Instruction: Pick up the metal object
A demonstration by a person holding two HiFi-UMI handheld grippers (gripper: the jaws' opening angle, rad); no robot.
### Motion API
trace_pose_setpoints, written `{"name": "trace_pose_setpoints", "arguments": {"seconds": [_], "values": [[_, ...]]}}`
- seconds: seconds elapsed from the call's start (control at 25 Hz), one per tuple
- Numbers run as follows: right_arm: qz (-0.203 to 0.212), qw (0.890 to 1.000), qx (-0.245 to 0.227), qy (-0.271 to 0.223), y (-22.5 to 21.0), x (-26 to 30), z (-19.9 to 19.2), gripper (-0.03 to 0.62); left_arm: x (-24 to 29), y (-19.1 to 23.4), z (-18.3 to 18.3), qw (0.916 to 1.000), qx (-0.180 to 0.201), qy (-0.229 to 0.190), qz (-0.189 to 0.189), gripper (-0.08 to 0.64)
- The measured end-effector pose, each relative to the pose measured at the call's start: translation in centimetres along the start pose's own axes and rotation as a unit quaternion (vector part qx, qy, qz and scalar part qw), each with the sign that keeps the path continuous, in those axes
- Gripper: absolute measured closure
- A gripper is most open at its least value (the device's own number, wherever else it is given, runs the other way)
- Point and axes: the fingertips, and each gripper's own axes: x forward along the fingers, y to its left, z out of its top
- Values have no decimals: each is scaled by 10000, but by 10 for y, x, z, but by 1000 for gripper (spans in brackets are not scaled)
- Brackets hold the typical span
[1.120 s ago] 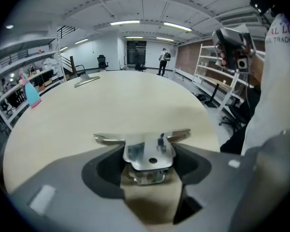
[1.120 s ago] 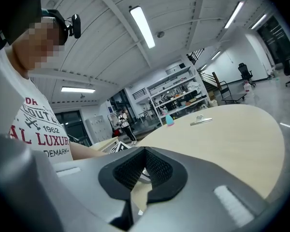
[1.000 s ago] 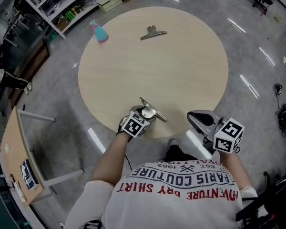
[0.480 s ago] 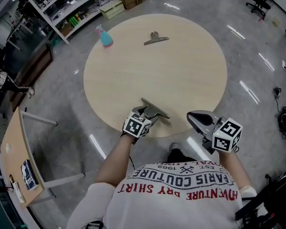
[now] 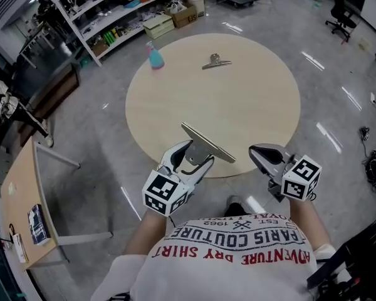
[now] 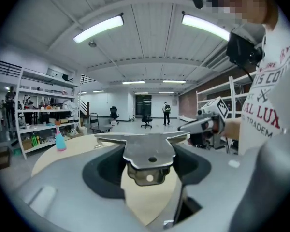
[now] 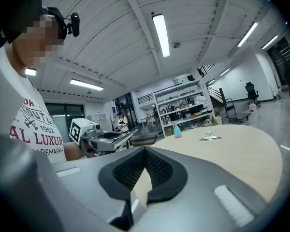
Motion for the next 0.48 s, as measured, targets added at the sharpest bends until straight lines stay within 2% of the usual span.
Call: {"name": "trace_pose_setpoints", "arguments": {"seconds": [0.28, 0.48], "values": [[-35, 9999, -130, 15, 49, 1, -12, 591, -41, -18, -21, 10000, 7, 24, -88, 273], [-77, 9998, -166, 59, 73, -13, -16, 591, -58, -33, -21, 9999, -46, -62, -146, 273]]}}
